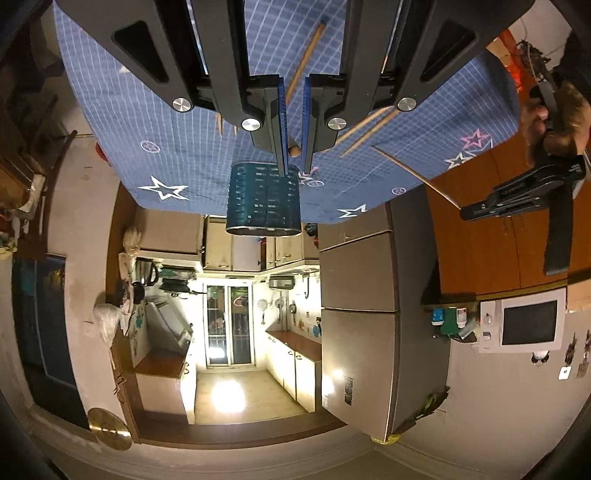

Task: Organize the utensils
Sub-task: 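Lift the left tool's chopstick over the teal holder while the right tool carries its own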

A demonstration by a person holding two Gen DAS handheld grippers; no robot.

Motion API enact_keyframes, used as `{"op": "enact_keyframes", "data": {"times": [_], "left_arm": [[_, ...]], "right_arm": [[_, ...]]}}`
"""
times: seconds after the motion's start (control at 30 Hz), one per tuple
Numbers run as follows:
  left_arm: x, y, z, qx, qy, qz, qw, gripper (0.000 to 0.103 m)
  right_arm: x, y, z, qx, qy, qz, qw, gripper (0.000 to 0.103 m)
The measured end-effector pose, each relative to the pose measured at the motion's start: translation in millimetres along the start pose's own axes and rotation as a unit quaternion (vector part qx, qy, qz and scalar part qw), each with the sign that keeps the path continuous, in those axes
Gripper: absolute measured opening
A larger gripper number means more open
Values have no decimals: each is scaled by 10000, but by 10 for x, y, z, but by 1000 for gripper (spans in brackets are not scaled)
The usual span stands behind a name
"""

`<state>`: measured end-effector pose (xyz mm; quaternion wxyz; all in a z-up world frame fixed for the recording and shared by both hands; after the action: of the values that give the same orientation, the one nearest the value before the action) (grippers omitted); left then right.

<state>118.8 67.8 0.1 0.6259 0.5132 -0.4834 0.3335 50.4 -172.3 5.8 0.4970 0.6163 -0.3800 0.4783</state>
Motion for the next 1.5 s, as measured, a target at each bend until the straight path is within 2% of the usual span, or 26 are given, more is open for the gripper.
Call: {"op": "enact_keyframes", "data": {"times": [0.6,0.87,1.13,1.5], "left_arm": [[675,-445,2,-216,-33,-21,9998,5],[1037,-580,178,-373,-127,115,9992,5],[1547,-800,454,-596,-260,235,9976,5],[2220,-1250,625,-657,-286,279,9970,5]], "right_arm": [[724,-681,156,177,84,-321,9993,8],[1037,-833,187,139,202,-245,9994,8],[1696,-954,354,55,251,95,9996,8],[2759,-1637,630,-20,178,490,9986,8]]}}
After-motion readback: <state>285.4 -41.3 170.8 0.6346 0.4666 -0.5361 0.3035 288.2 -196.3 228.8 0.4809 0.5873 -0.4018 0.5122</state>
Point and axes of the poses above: each gripper's, at about its wrist camera, not at the fingertips, and y roughly against the way its jaws point, z to its right, x to its top, the point moved 5 cm from there along -y, roughly the way its jaws point, and after that the axes turned 3 degrees about -x, right-handed, at the moved point
